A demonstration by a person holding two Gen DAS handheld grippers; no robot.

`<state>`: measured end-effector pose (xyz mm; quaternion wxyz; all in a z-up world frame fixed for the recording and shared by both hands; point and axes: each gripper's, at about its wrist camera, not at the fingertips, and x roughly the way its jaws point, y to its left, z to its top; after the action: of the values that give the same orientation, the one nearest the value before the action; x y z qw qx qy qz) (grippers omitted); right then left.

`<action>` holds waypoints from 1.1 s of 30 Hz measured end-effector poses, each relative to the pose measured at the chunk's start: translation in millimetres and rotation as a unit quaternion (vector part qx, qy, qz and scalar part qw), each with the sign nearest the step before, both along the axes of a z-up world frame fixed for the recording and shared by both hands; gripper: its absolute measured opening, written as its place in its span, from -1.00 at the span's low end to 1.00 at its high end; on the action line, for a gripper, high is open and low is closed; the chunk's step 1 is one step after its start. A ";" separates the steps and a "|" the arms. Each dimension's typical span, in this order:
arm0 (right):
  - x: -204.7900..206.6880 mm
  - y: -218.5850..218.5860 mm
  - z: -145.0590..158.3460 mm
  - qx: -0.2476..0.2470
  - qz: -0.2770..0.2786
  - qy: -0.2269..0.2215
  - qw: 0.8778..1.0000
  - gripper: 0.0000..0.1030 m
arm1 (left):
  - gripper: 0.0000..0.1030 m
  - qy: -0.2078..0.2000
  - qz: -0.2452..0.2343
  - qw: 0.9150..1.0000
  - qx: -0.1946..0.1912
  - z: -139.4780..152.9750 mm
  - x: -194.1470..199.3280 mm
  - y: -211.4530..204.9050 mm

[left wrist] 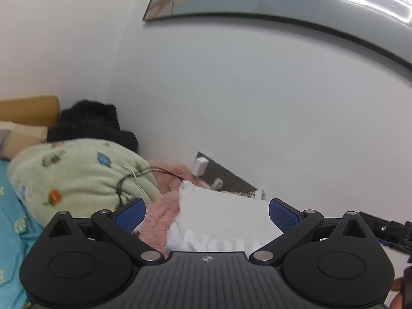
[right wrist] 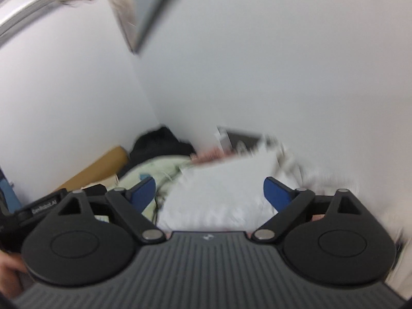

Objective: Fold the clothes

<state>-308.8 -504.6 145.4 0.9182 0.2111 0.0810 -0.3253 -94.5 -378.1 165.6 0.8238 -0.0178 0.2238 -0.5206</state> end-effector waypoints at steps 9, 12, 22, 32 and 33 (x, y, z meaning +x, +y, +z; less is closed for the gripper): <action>-4.7 73.0 13.5 -0.094 0.008 0.011 0.995 0.77 | 1.00 -0.063 0.005 0.998 -0.030 8.9 -45.8 76.7; -5.6 88.2 6.0 -0.111 0.001 0.012 0.994 0.77 | 0.99 -0.089 0.020 0.995 -0.028 2.6 -57.3 96.2; 1.4 107.4 -32.6 -0.122 -0.017 0.019 0.992 0.77 | 1.00 -0.114 0.054 0.992 -0.031 -27.6 -69.9 138.9; 12.6 112.8 -72.7 -0.107 -0.032 0.037 0.993 0.77 | 1.00 -0.129 0.061 0.990 -0.022 -54.9 -76.6 157.8; 13.7 113.7 -72.5 -0.109 -0.033 0.038 0.993 0.77 | 1.00 -0.127 0.061 0.990 -0.023 -55.4 -76.5 159.3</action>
<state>-295.1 -391.0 72.9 0.9207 0.1001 0.0733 -0.3701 -171.0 -218.8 110.1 0.8750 0.0159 0.1034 -0.4727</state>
